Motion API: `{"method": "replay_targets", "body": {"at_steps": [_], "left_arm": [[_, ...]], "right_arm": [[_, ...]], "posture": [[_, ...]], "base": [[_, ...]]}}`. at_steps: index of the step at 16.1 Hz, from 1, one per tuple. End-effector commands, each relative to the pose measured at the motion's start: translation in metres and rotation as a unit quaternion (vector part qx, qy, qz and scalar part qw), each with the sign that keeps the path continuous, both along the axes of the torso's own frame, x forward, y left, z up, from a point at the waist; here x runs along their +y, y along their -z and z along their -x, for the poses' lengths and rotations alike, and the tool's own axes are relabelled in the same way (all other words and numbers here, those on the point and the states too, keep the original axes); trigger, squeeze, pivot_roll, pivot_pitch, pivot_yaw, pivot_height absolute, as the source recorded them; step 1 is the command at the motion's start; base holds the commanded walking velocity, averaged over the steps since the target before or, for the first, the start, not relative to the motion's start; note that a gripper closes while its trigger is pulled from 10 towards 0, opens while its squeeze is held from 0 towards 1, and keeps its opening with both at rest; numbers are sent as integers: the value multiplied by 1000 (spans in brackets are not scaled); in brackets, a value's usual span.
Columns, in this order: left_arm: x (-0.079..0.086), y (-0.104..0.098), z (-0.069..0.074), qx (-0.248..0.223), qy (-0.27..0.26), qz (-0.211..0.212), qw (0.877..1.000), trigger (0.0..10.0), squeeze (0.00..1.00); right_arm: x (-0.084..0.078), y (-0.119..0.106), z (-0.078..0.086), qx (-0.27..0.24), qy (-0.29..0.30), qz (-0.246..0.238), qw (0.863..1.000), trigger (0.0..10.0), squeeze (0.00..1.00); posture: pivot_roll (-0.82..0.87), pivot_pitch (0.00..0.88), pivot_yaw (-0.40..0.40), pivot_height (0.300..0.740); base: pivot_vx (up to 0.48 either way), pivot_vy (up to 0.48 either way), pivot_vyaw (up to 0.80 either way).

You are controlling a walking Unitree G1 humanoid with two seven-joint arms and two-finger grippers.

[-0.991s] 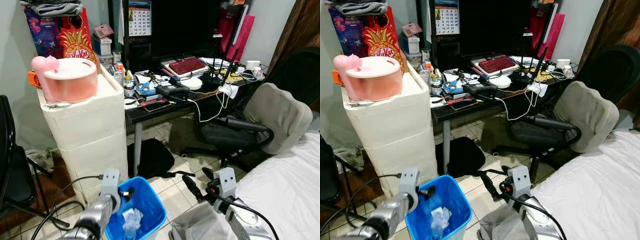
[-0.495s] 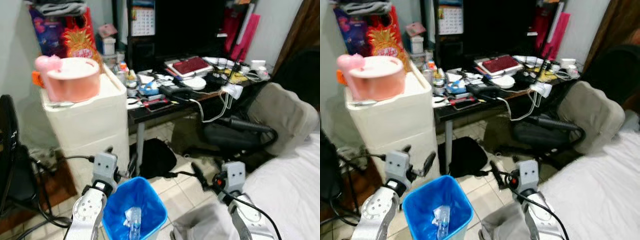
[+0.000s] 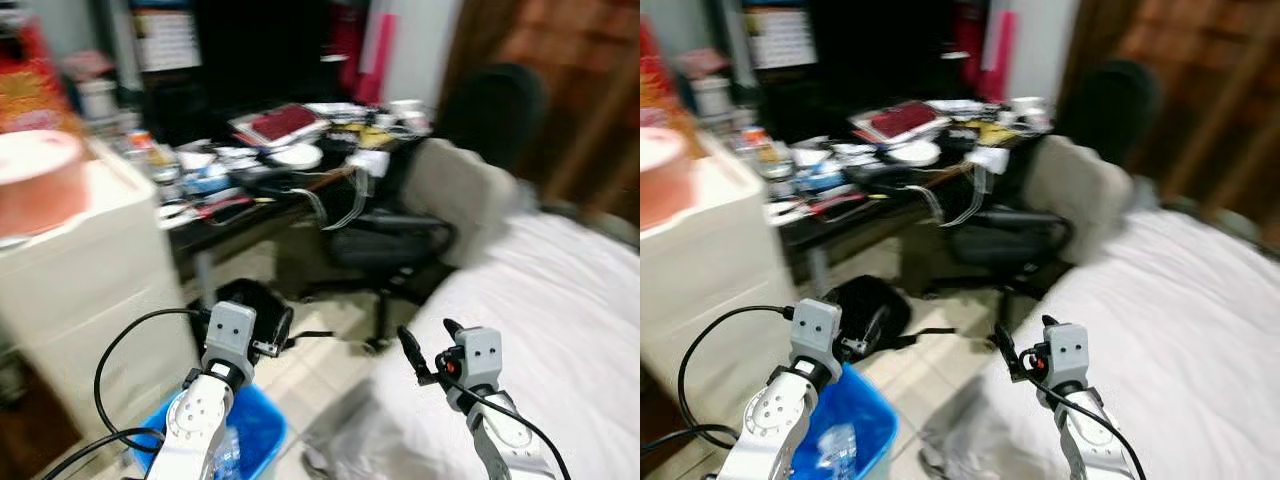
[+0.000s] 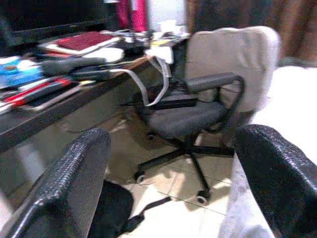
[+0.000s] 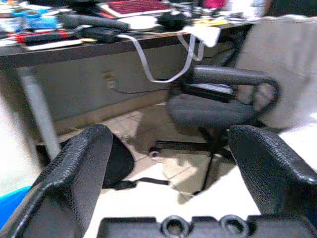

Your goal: Clean up the room

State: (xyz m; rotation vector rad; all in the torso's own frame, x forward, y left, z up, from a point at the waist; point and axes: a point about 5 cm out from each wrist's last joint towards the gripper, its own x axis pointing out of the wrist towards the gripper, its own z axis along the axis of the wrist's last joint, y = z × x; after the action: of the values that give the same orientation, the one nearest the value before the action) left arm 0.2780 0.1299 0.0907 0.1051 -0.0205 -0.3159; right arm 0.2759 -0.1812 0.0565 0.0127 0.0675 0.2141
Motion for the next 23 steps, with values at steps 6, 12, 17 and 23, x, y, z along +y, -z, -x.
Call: {"method": "replay_targets", "body": {"at_steps": [6,12,17,23], "left_arm": [[-17,-5,-7,-2,40,-1,999,10000,0],[1,-2,-24,18,12,-18,1000,10000,0],[13,18,-15,55,-49,4,997,10000,0],[27,31,-3,79,-123,-6,989,10000,0]], "right_arm": [[-7,-2,-4,-3,8,9,1000,10000,0],[-10,1,-4,2,18,7,1000,10000,0],[-14,5,3,6,29,4,1000,10000,0],[-15,9,20,19,17,0,1000,10000,0]], "posture": [[15,0,-60,740],[7,0,-52,740],[0,0,-51,740],[-6,0,-59,740]], "base": [[0,-480,-744],[0,0,-744],[0,-96,-744],[0,-475,-248]]}}
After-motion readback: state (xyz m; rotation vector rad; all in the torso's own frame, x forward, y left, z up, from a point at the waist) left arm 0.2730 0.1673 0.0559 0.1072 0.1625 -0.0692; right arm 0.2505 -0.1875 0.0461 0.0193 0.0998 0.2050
